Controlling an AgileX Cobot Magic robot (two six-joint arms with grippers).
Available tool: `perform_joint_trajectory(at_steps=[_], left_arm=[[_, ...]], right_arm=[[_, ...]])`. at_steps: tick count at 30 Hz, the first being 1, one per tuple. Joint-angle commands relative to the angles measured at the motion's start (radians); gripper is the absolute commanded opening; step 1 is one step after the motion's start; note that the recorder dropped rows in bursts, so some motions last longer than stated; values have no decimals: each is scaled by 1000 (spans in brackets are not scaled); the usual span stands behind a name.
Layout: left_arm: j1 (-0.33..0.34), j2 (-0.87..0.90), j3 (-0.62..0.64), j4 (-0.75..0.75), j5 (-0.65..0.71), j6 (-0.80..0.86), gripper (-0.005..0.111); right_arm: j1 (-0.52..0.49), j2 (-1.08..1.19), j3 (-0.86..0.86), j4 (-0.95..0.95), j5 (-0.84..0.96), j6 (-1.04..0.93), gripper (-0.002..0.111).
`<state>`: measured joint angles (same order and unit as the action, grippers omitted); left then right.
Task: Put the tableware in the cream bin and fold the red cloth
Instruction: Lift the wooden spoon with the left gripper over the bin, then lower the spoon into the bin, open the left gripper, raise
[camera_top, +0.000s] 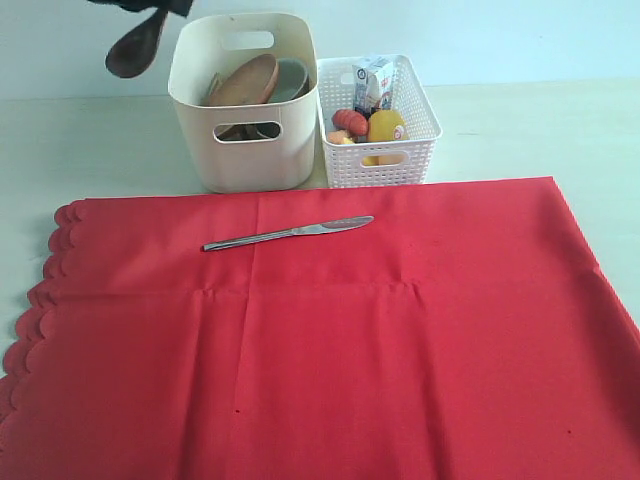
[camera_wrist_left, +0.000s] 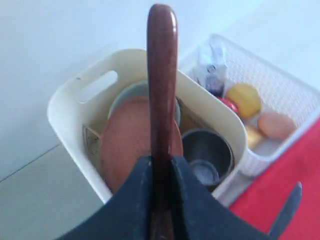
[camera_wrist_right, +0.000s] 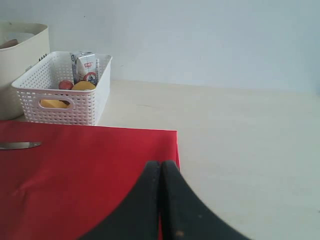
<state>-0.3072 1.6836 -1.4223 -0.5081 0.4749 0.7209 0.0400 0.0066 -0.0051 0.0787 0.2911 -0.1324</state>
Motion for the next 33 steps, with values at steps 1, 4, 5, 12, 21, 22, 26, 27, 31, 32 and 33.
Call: perform_joint_trajectory(at_steps=[1, 4, 5, 12, 21, 22, 26, 27, 31, 32, 33], left_arm=[[51, 49, -4, -251, -137, -27, 0], [58, 109, -37, -352, -172, -19, 0], [58, 135, -56, -373, -174, -19, 0], [56, 333, -239, -476, -175, -19, 0], [54, 550, -399, -502, -161, -19, 0], [52, 564, -401, -502, -160, -19, 0], [40, 594, -401, -502, -157, -19, 0], [37, 596, -401, -502, -155, -19, 0], [27, 612, -416, -497, -118, -2, 7], [27, 612, -418, -499, -107, 18, 13], [27, 612, -418, -499, -107, 31, 18]], right_arm=[[-6, -7, 5, -1, -9, 3, 0], [-6, -7, 5, -1, -9, 3, 0], [-6, -7, 5, -1, -9, 3, 0], [-6, -7, 5, -1, -9, 3, 0], [-6, -7, 5, -1, -9, 3, 0], [-6, -7, 5, -1, -9, 3, 0], [-6, -7, 5, -1, -9, 3, 0], [-6, -7, 5, -1, -9, 3, 0], [-6, -7, 5, -1, -9, 3, 0], [-6, -7, 5, -1, -9, 3, 0], [-6, -7, 5, -1, -9, 3, 0]])
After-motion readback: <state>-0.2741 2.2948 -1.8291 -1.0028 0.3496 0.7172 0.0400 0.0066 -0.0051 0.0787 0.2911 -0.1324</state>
